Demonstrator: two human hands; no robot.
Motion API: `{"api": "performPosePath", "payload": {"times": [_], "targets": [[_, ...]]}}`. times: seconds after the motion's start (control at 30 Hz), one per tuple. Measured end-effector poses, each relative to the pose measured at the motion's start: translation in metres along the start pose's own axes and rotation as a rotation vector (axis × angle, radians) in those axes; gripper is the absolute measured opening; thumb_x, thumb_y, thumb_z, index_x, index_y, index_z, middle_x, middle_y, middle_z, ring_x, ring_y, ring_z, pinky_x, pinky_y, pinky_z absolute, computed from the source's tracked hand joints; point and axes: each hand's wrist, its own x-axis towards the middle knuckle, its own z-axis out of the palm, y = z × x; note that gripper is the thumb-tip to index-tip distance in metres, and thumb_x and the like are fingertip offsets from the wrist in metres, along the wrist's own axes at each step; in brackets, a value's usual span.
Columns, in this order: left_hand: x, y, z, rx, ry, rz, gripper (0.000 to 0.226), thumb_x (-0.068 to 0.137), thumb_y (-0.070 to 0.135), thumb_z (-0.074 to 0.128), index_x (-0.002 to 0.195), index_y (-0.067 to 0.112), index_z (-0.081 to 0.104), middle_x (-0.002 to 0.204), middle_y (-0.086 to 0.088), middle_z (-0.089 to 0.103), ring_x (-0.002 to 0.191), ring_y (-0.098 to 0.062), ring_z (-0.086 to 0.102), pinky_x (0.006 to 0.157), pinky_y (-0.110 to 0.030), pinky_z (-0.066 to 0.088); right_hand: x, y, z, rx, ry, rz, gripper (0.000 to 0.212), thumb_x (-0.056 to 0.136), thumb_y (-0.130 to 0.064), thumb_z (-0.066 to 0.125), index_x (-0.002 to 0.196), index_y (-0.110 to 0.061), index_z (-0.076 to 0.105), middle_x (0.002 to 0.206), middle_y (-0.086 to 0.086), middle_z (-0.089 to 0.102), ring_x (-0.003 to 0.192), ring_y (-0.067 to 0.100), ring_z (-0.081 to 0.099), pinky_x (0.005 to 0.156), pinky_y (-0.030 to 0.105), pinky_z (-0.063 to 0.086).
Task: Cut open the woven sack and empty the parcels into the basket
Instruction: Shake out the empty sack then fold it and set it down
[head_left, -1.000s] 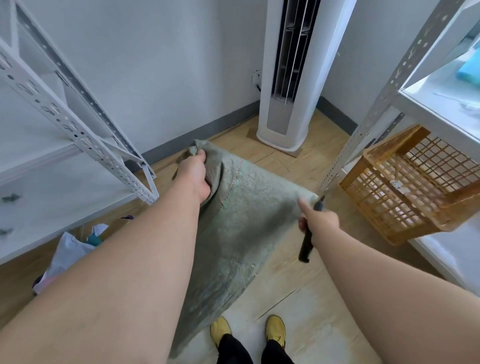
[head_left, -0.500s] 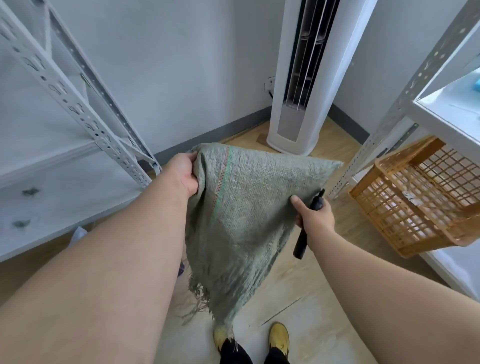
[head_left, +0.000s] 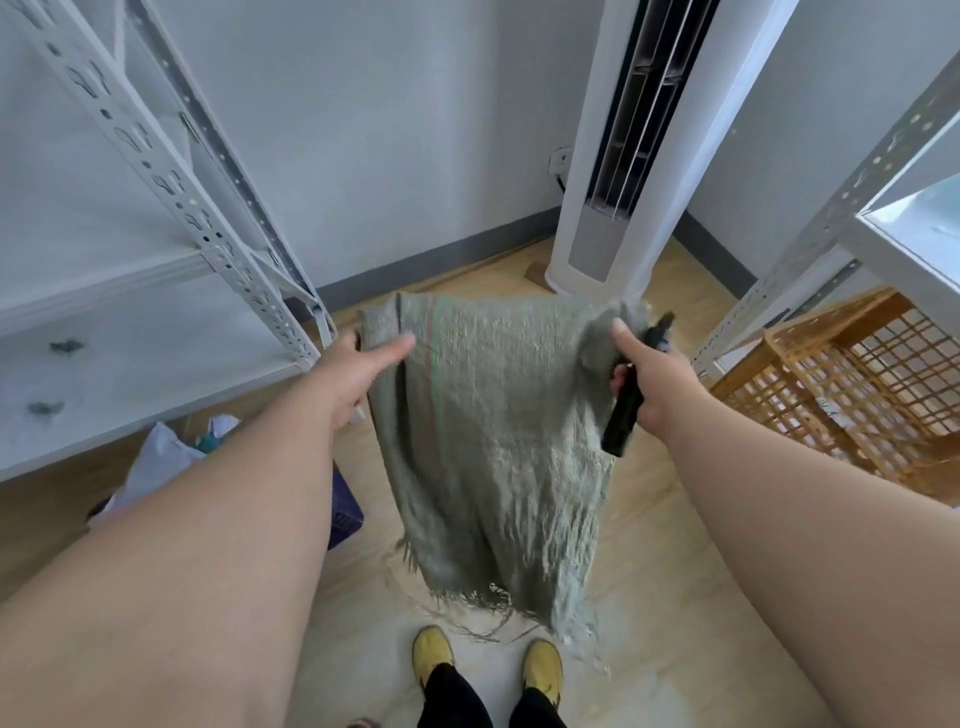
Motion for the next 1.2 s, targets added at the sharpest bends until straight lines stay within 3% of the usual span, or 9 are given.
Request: {"api": "performPosePath", "payload": {"times": [0.13, 0.27, 0.33, 0.53, 0.6, 0.8, 0.87, 1.0, 1.2], "targets": [[0.003, -0.017, 0.0, 0.252, 0.085, -0.079, 0.083, 0.067, 0.045, 0.083, 0.135, 0.01, 0.05, 0.135, -0.01, 0.055, 0.12, -0.029, 0.053, 0.105, -0.044, 0.04, 0.003, -0.003, -0.001, -0.688, -0.027, -0.101, 0.032, 0.081, -0.014, 0.073, 0.108, -0.017, 0.056, 0.078, 0.006, 0.058, 0.056, 0.017, 0.05, 0.052, 0.03, 0.046], [0.001, -0.011, 0.002, -0.007, -0.001, -0.061, 0.099, 0.054, 0.064, 0.081, 0.135, 0.014, 0.051, 0.135, -0.01, 0.056, 0.122, -0.031, 0.054, 0.107, -0.051, 0.038, 0.011, -0.008, -0.004, -0.254, 0.16, -0.069, 0.036, 0.077, -0.021, 0.078, 0.108, -0.016, 0.059, 0.074, 0.003, 0.059, 0.055, 0.014, 0.051, 0.058, 0.029, 0.05], [0.006, -0.017, 0.008, 0.098, 0.04, -0.103, 0.081, 0.076, 0.051, 0.074, 0.14, 0.012, 0.045, 0.142, -0.012, 0.049, 0.127, -0.033, 0.049, 0.109, -0.05, 0.035, 0.015, -0.001, -0.01, -0.44, 0.112, 0.022, 0.039, 0.074, -0.024, 0.081, 0.102, -0.01, 0.059, 0.072, 0.006, 0.058, 0.058, 0.017, 0.052, 0.063, 0.033, 0.051], [0.005, -0.007, 0.022, -0.622, -0.016, -0.085, 0.046, 0.096, 0.036, 0.053, 0.138, 0.018, 0.046, 0.141, -0.005, 0.051, 0.134, -0.026, 0.043, 0.113, -0.05, 0.03, 0.017, 0.002, -0.007, -0.318, 0.074, -0.06, 0.034, 0.078, -0.026, 0.078, 0.106, -0.019, 0.059, 0.07, 0.003, 0.058, 0.052, 0.014, 0.05, 0.057, 0.029, 0.049], [0.006, -0.001, 0.025, -0.653, -0.002, -0.093, 0.036, 0.099, 0.032, 0.047, 0.133, 0.018, 0.047, 0.138, -0.006, 0.054, 0.128, -0.025, 0.051, 0.109, -0.05, 0.037, 0.017, 0.003, -0.005, -0.594, 0.009, -0.056, 0.033, 0.078, -0.024, 0.077, 0.104, -0.017, 0.058, 0.071, 0.004, 0.059, 0.053, 0.015, 0.051, 0.054, 0.03, 0.048], [0.017, 0.006, 0.012, -0.299, 0.477, 0.046, 0.043, 0.092, 0.042, 0.059, 0.126, 0.015, 0.059, 0.129, -0.006, 0.06, 0.118, -0.025, 0.055, 0.106, -0.045, 0.04, 0.018, 0.0, -0.004, -0.295, 0.305, -0.156, 0.039, 0.075, -0.03, 0.079, 0.106, -0.014, 0.062, 0.067, 0.0, 0.06, 0.055, 0.014, 0.054, 0.063, 0.033, 0.051], [0.021, 0.006, 0.005, -0.26, 0.424, 0.055, 0.052, 0.089, 0.045, 0.061, 0.133, 0.017, 0.053, 0.135, -0.006, 0.057, 0.122, -0.028, 0.054, 0.107, -0.049, 0.039, 0.019, -0.005, -0.005, -0.163, 0.185, -0.117, 0.038, 0.076, -0.024, 0.08, 0.108, -0.014, 0.062, 0.068, 0.0, 0.06, 0.053, 0.012, 0.052, 0.058, 0.029, 0.05], [0.024, 0.001, 0.005, 0.075, -0.009, -0.052, 0.08, 0.085, 0.033, 0.07, 0.15, 0.03, 0.022, 0.154, -0.001, 0.034, 0.135, -0.027, 0.041, 0.11, -0.053, 0.031, 0.015, 0.002, 0.001, -0.603, 0.117, -0.109, 0.037, 0.08, -0.014, 0.073, 0.113, -0.02, 0.056, 0.077, 0.004, 0.064, 0.057, 0.015, 0.057, 0.061, 0.032, 0.052], [0.018, 0.0, -0.015, 0.227, 0.062, -0.009, 0.089, 0.07, 0.052, 0.077, 0.143, 0.017, 0.039, 0.144, -0.007, 0.048, 0.128, -0.029, 0.049, 0.105, -0.047, 0.039, 0.021, -0.005, -0.007, -0.367, 0.231, -0.136, 0.021, 0.081, -0.021, 0.075, 0.096, -0.018, 0.06, 0.073, 0.004, 0.064, 0.054, 0.013, 0.056, 0.054, 0.028, 0.051]]}}
